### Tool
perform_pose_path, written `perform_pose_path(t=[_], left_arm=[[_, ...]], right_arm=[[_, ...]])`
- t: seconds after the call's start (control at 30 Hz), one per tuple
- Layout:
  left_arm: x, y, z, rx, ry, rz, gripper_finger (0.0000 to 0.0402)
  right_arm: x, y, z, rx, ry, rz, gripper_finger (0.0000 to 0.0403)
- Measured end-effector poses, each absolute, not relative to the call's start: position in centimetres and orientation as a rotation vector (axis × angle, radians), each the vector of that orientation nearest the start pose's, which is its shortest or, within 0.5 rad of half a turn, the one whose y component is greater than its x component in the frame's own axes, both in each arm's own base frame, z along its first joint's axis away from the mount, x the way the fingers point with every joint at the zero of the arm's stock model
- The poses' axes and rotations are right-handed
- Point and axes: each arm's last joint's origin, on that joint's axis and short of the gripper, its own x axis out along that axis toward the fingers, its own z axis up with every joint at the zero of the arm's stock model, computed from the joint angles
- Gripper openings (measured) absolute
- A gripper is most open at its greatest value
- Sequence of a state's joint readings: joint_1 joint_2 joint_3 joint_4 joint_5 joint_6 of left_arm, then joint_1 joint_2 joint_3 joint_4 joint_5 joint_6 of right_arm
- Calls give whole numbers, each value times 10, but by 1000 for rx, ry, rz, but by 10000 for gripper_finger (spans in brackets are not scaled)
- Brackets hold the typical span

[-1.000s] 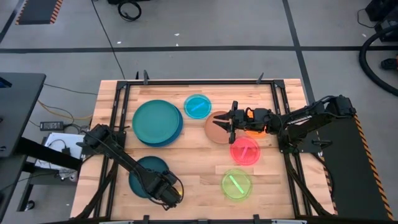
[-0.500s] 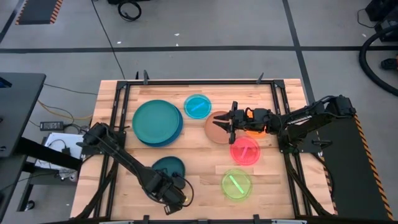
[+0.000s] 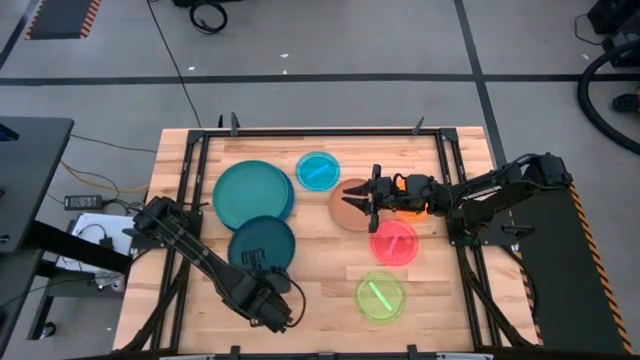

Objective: Stack plastic plates
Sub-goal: Stack the dark blue plate on top of the green plate

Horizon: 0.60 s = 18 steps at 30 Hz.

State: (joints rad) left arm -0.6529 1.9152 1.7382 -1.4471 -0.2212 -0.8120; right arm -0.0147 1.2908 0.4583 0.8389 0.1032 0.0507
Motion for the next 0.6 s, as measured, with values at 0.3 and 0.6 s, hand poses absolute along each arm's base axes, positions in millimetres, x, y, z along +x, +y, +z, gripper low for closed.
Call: perform_pose_path(t=[0.3, 0.6], left_arm=[[279, -201, 271, 289, 1499, 282, 13], [272, -188, 254, 467, 1527, 290, 13]], right_arm=[[253, -7, 217, 61, -7, -117, 100], [253, -6, 217, 61, -7, -113, 100]])
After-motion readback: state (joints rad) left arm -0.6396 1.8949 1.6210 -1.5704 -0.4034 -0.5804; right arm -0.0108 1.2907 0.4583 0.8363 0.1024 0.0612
